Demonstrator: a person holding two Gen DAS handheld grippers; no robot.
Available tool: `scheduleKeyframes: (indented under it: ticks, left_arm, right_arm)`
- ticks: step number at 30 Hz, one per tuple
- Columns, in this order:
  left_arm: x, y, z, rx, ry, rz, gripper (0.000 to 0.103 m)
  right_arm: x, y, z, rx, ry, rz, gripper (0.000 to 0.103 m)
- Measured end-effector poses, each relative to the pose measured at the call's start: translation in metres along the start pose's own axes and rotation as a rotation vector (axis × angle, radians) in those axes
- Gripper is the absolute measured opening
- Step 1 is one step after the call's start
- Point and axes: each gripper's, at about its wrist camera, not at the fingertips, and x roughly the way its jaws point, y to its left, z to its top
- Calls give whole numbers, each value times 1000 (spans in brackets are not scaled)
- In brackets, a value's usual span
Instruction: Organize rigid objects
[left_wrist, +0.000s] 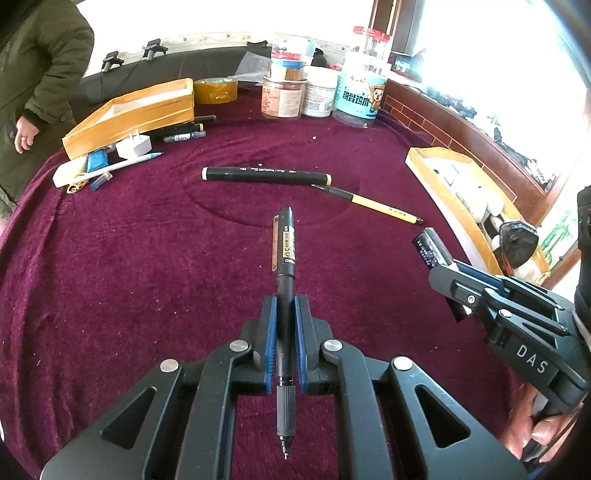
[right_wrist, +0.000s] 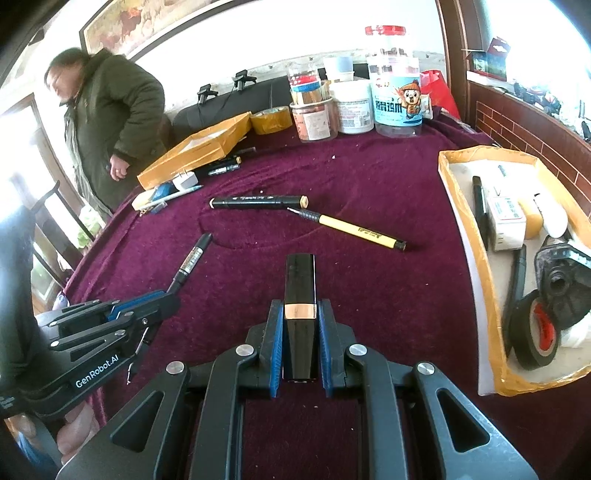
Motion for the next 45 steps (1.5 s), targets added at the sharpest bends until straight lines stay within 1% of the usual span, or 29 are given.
scheduleKeyframes:
  ticks: [9, 20, 27, 30, 35, 38, 43, 45]
  left_arm:
    - [-16, -13, 4, 15, -10, -9, 7]
    - [-25, -51, 11, 82, -21, -16, 7]
    - [-20, -76, 20, 91, 5, -66, 7]
    - [-22, -90, 28, 104, -4, -82, 7]
    - [-22, -122, 41, 132, -9, -134, 7]
    - [-18, -142, 52, 140, 0, -171, 7]
    - [-2, -180, 69, 142, 49, -253, 7]
    - [7, -193, 76, 142, 61, -267, 7]
  right_arm:
    - [-12, -10, -1, 28, -22, 28, 15]
    - [-33, -43, -6, 94, -69, 51, 15]
    - [-56, -79, -11, 163, -116, 38, 15]
    - [-67, -95, -9, 189, -136, 24, 15]
    - [-88, -122, -5, 227, -180, -18, 15]
    - [-97, -139, 2, 243, -194, -50, 15]
    - [-114, -171, 24, 251, -209, -101, 16]
    - [-116, -181, 33, 243, -203, -122, 16]
